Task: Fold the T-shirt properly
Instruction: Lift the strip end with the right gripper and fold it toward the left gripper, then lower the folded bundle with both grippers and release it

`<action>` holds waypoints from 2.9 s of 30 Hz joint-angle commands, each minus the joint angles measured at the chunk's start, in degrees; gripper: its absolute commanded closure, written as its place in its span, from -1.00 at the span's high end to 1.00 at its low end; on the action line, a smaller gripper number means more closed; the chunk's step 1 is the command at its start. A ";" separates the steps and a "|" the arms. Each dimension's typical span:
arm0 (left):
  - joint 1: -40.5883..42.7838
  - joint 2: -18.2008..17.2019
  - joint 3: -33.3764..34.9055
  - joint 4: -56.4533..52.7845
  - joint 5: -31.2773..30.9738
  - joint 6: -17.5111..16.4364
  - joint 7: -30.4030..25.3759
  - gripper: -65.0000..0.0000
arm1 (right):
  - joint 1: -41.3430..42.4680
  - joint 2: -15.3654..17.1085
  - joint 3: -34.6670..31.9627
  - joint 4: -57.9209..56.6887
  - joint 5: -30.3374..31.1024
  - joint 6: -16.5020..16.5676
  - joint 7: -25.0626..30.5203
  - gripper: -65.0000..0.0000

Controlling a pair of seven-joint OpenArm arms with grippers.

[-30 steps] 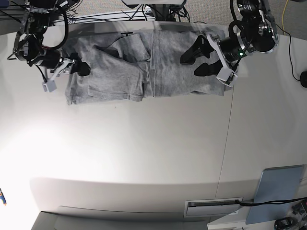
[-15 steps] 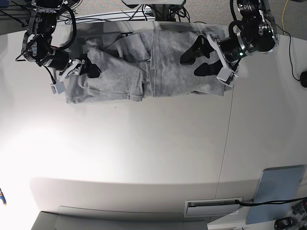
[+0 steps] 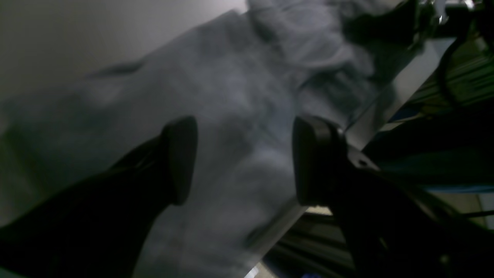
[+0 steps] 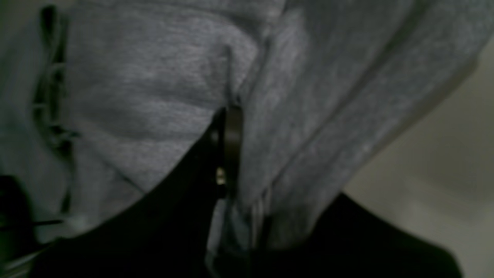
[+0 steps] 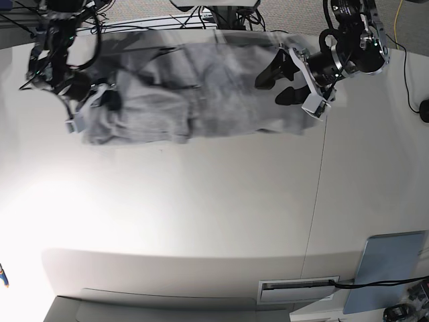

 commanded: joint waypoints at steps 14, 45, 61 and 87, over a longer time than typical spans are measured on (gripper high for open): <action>0.61 -0.17 3.76 -8.94 9.16 1.05 -15.23 0.20 | -2.16 -1.18 7.87 26.95 -1.79 -2.49 -7.45 -1.00; -3.65 -0.04 19.54 -17.64 15.93 3.63 -20.72 0.20 | -5.22 -21.66 -43.65 38.95 -39.32 -15.02 8.04 -1.00; -3.63 -2.27 19.52 -17.00 15.65 3.65 -20.31 0.20 | -5.22 -22.25 -43.63 38.95 -21.94 -8.85 9.25 -0.25; 6.95 -9.03 -0.76 2.64 0.83 2.73 -10.08 0.00 | -3.28 -18.67 -30.12 42.07 -45.68 -17.88 12.26 -0.25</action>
